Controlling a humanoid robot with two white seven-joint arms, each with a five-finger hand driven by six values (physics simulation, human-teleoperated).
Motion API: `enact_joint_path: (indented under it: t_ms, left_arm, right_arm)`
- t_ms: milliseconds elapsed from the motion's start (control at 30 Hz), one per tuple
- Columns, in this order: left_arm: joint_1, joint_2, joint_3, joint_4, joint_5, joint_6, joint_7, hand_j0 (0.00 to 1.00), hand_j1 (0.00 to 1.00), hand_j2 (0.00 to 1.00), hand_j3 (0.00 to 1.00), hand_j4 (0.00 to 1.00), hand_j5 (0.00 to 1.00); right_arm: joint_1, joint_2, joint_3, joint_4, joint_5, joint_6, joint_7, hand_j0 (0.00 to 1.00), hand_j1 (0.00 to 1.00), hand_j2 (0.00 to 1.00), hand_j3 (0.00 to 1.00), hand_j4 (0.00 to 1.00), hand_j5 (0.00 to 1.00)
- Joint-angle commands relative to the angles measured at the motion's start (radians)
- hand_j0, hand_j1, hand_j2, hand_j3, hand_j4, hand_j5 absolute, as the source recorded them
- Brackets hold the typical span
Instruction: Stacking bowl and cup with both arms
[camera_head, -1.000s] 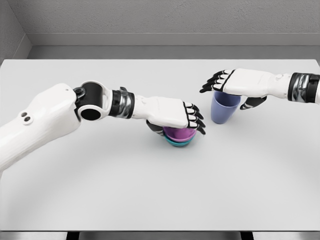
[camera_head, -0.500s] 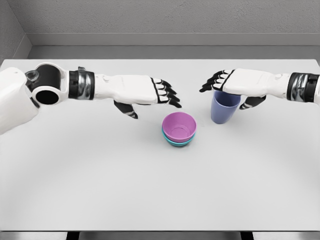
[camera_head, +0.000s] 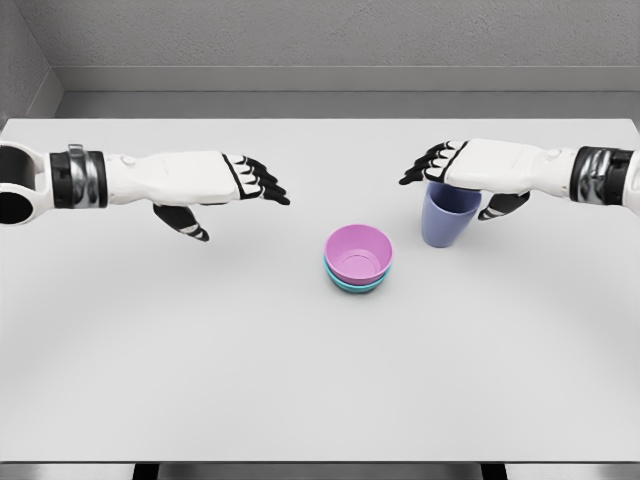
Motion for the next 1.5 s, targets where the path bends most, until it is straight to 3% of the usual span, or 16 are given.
enact_joint_path:
  t_ms: [0, 1467]
  left_arm:
    - [0.000, 0.001, 0.002, 0.002, 0.006, 0.002, 0.000, 1.00, 1.00, 1.00, 1.00, 1.00, 1.00]
    - [0.043, -0.001, 0.023, 0.009, 0.006, 0.002, 0.000, 1.00, 1.00, 1.00, 1.00, 1.00, 1.00]
  right_arm:
    - [0.000, 0.005, -0.001, 0.004, 0.005, 0.003, 0.000, 1.00, 1.00, 1.00, 1.00, 1.00, 1.00]
    - [0.002, 0.049, 0.022, 0.081, 0.036, 0.003, 0.000, 1.00, 1.00, 1.00, 1.00, 1.00, 1.00]
